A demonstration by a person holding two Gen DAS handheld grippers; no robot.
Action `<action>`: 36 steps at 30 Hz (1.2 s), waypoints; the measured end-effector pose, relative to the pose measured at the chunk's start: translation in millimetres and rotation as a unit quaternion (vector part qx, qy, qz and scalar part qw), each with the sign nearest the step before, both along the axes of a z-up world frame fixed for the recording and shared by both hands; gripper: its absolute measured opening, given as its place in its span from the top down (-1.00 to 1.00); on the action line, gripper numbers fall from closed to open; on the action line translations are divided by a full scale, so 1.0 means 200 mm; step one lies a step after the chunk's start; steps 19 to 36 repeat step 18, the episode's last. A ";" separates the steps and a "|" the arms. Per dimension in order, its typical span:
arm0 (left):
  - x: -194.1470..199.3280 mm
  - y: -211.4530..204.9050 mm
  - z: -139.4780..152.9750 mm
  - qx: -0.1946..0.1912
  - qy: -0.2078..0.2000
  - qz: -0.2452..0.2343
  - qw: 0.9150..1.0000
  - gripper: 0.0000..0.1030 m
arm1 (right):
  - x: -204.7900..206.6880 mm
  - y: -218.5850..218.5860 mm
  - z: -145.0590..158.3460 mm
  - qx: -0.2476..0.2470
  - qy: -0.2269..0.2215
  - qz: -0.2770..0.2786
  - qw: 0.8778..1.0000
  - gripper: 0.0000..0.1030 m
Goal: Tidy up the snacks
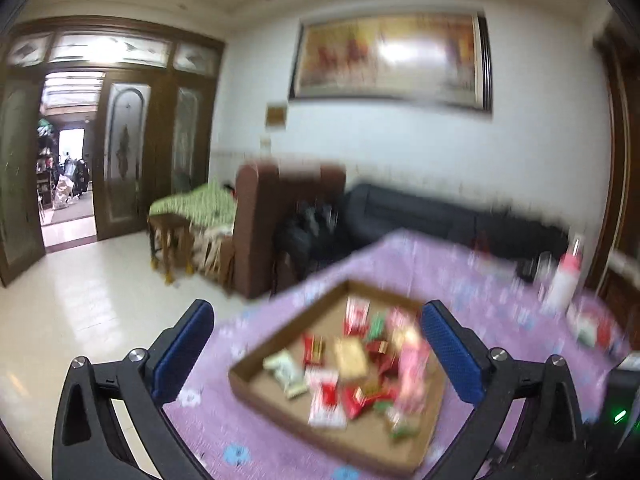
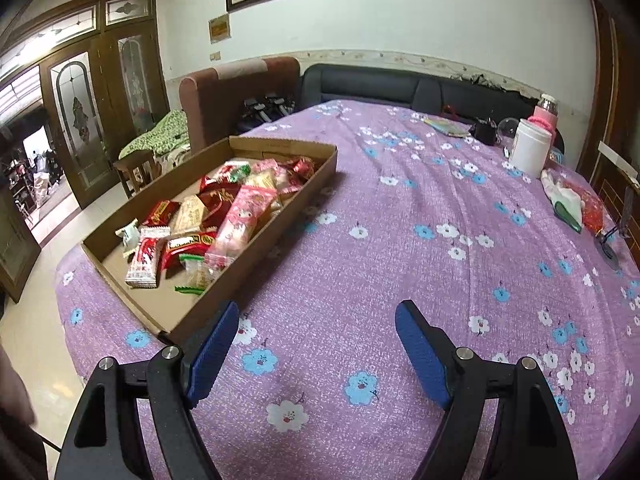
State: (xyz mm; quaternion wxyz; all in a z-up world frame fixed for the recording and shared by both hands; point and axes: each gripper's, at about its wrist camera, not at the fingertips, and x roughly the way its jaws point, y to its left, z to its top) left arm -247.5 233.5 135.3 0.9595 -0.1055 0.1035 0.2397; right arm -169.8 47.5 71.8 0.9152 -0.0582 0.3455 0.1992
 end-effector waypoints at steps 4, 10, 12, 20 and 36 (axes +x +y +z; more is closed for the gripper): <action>0.08 0.03 0.00 0.007 0.032 0.005 0.999 -1.00 | -0.01 0.01 0.01 0.004 -0.004 0.005 1.000 -0.67; 0.18 0.05 -0.08 -0.027 0.099 -0.042 0.994 -1.00 | -0.02 0.03 0.03 -0.002 -0.011 0.019 1.000 -0.70; 0.19 0.03 -0.10 -0.029 0.120 -0.047 0.991 -1.00 | -0.02 0.03 0.03 -0.001 -0.007 0.027 1.000 -0.70; 0.27 -0.04 -0.11 -0.030 0.163 -0.058 0.985 -1.00 | 0.01 -0.06 0.06 0.009 -0.001 0.021 1.000 -0.70; 0.27 -0.04 -0.11 -0.030 0.163 -0.058 0.985 -1.00 | 0.01 -0.06 0.06 0.009 -0.001 0.021 1.000 -0.70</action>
